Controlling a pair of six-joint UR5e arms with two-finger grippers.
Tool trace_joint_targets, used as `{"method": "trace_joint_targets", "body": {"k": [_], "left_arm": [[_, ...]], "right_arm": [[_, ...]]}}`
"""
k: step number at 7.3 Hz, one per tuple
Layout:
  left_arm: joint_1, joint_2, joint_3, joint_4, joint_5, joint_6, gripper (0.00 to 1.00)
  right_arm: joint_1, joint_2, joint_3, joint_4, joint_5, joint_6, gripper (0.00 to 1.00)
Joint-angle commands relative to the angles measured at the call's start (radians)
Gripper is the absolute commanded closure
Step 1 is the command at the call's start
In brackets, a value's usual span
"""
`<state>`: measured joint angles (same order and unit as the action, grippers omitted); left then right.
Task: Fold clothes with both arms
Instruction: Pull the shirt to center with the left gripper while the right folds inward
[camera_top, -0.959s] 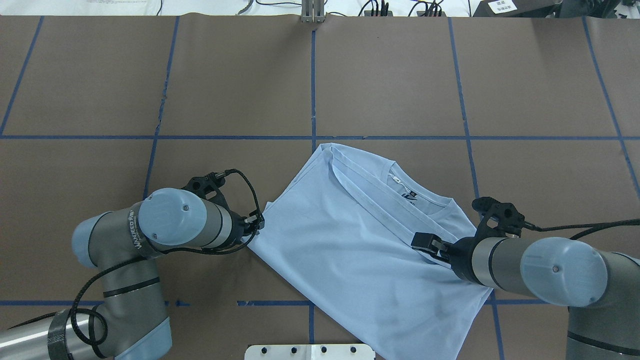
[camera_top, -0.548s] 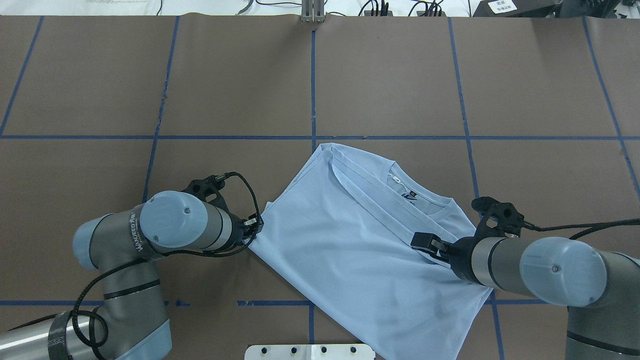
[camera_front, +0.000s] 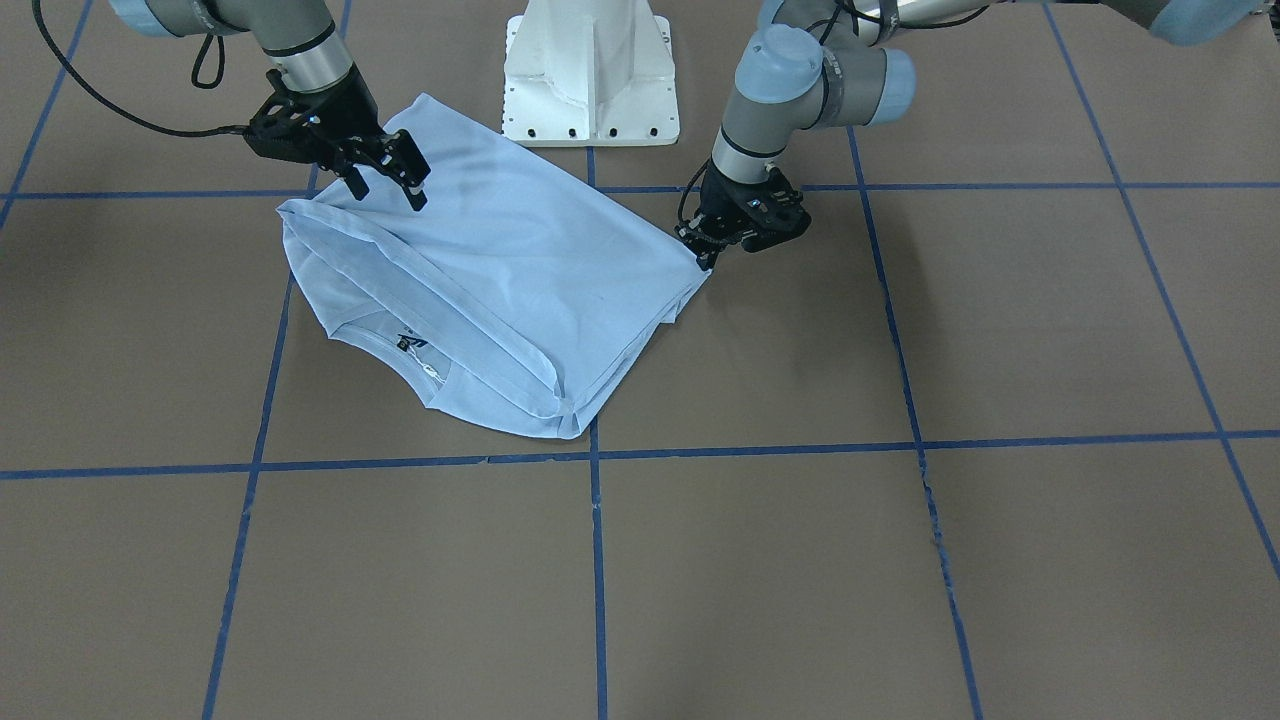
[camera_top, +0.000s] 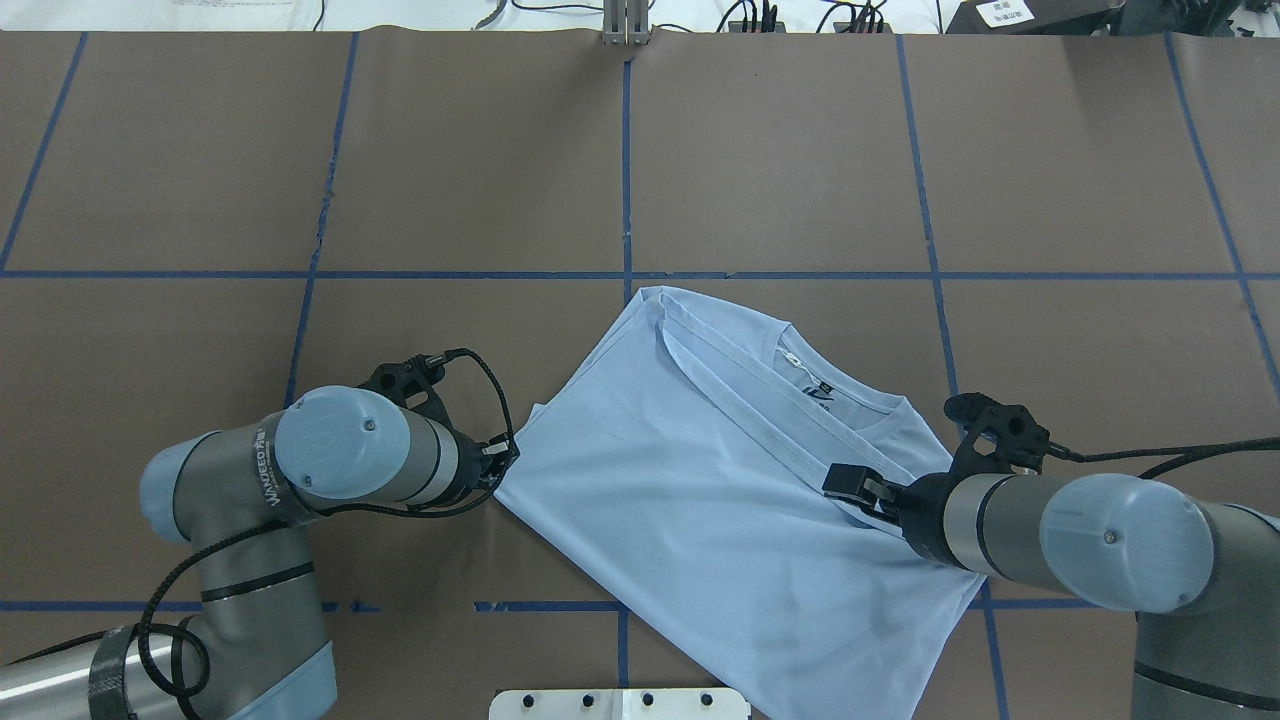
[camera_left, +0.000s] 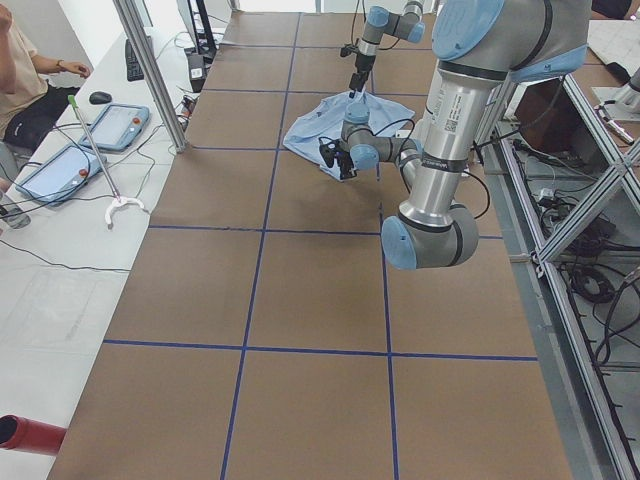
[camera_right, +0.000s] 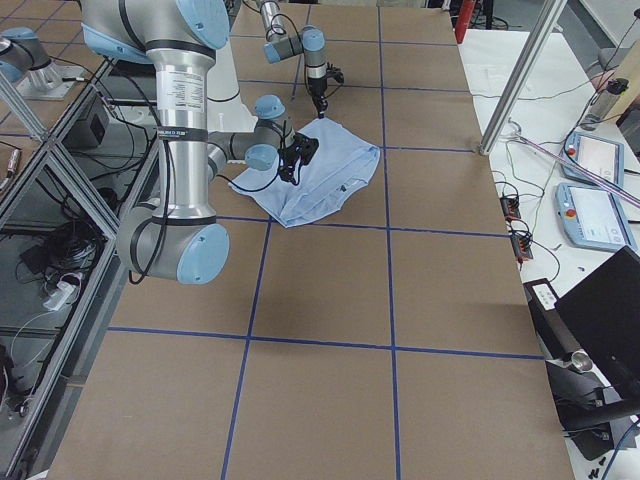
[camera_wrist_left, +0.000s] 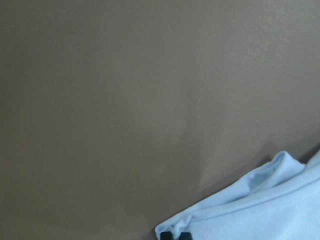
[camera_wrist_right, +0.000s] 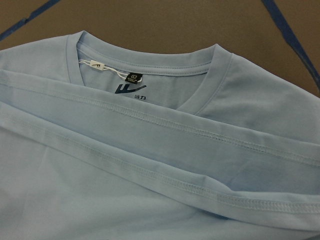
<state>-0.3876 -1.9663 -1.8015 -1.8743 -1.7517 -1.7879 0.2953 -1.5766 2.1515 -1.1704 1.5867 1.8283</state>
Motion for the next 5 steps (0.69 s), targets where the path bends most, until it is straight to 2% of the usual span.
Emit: {"method": "trace_joint_targets", "body": {"k": [1, 3, 5], "left_arm": [[-0.116, 0.007, -0.013, 0.006, -0.011, 0.132, 1.0], [-0.262, -0.054, 0.101, -0.017, -0.034, 0.203, 1.0], [-0.347, -0.242, 0.399, -0.183, -0.034, 0.205, 1.0]], "right_arm": [[0.01, 0.003, 0.002, 0.0, -0.001, 0.0, 0.0], [0.016, 0.044, 0.001, 0.002, -0.007, 0.009, 0.0], [0.041, 0.087, 0.002, 0.012, -0.004, 0.011, 0.0]]}}
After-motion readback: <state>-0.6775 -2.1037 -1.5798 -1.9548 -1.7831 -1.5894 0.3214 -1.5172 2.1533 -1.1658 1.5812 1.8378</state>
